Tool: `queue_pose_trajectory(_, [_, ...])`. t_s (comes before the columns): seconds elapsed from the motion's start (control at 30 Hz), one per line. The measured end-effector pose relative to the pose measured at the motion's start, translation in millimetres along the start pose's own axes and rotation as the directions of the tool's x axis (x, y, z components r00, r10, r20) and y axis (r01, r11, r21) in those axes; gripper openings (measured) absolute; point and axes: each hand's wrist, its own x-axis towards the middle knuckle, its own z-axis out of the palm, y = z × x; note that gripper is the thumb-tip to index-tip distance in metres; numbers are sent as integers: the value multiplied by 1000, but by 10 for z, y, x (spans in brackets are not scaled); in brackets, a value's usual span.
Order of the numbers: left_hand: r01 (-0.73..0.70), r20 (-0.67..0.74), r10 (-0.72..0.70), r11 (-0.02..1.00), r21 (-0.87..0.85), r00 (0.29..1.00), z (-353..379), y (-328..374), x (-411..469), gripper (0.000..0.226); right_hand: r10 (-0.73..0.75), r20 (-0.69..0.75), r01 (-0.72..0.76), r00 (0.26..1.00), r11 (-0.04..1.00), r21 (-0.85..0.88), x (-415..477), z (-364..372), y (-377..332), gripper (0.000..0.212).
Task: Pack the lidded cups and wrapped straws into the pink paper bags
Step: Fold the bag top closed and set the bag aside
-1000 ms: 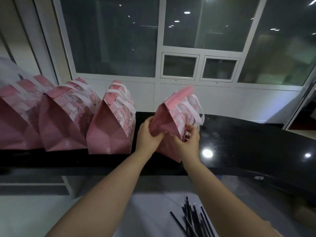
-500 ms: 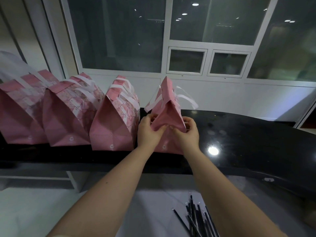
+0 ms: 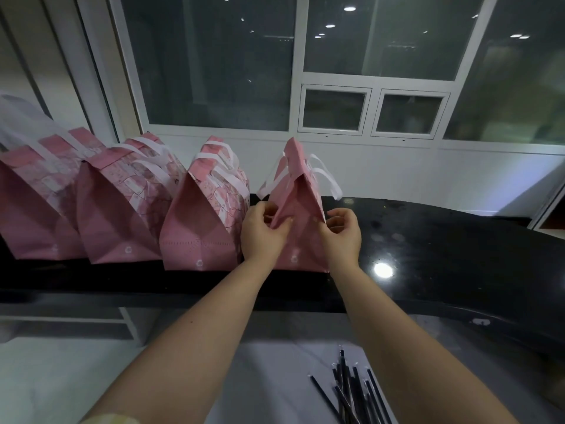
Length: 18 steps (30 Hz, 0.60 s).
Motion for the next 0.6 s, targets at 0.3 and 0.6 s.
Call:
queue_pose_trajectory(0.3, [-22, 39, 19, 998, 66, 999, 68, 214, 171, 32, -65, 73, 80, 995, 970, -231, 163, 73, -180, 15])
queue_pose_trajectory(0.6, [52, 63, -57, 996, 78, 996, -157, -284, -348, 23, 32, 136, 13, 990, 949, -314, -102, -158, 323, 19])
